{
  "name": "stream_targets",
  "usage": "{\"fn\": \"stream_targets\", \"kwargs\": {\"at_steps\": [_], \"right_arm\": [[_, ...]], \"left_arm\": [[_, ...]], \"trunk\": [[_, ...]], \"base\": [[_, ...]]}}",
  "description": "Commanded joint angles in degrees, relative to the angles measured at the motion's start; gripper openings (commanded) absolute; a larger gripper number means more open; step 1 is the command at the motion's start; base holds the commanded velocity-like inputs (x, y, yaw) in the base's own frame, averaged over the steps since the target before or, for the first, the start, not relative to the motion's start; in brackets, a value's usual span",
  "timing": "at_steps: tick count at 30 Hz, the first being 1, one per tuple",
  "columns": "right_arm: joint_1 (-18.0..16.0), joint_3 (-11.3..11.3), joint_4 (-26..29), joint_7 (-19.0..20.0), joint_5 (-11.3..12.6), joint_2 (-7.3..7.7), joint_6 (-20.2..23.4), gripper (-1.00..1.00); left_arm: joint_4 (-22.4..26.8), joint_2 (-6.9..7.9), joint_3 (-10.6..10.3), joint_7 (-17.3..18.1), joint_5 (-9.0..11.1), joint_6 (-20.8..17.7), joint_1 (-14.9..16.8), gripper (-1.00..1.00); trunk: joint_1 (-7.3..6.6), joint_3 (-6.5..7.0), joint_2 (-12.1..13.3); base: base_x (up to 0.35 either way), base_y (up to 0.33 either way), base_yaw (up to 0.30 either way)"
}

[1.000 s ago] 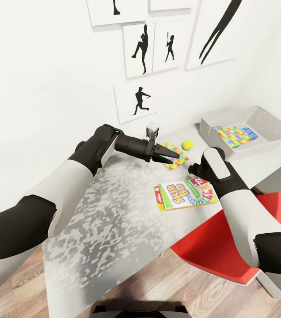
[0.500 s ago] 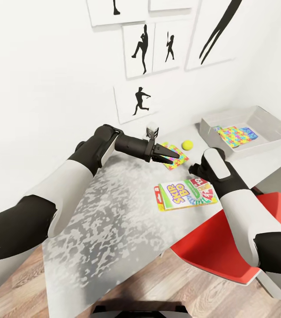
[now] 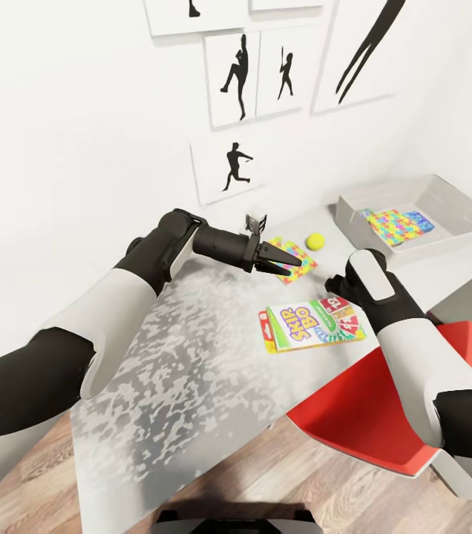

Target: Put all the toys in the child's room - the three board games (two on the bed and one on the table), the two jigsaw puzzles on the table, and the tennis ball on the table - inside the toy box on the table in the child's room.

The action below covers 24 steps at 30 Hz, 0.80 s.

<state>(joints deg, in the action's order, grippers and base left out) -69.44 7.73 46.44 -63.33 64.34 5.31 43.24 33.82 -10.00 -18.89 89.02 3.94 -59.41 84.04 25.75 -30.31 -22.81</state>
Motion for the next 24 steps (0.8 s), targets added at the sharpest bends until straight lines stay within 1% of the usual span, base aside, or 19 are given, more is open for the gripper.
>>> {"fn": "stream_targets", "kwargs": {"at_steps": [1, 15, 24], "right_arm": [[-0.03, 0.26, 0.06, -0.48, 0.4, 0.1, 0.36, 1.0], [0.09, 0.79, 0.14, -0.48, 0.35, -0.19, 0.36, 1.0], [0.1, 0.84, 0.15, -0.48, 0.37, -0.19, 0.36, 1.0]], "left_arm": [[-0.07, 0.0, -0.18, 0.1, 0.28, -0.59, 0.04, 1.0], [-0.07, 0.0, -0.18, 0.1, 0.35, -0.59, -0.02, 1.0], [-0.07, 0.0, -0.18, 0.1, 0.35, -0.59, -0.11, 1.0]], "trunk": [[0.03, -0.15, -0.1], [0.03, -0.46, -0.1], [0.03, -1.16, -0.1]], "base": [[0.0, 0.0, -0.039], [0.0, 0.0, -0.008], [0.0, 0.0, 0.0]]}}
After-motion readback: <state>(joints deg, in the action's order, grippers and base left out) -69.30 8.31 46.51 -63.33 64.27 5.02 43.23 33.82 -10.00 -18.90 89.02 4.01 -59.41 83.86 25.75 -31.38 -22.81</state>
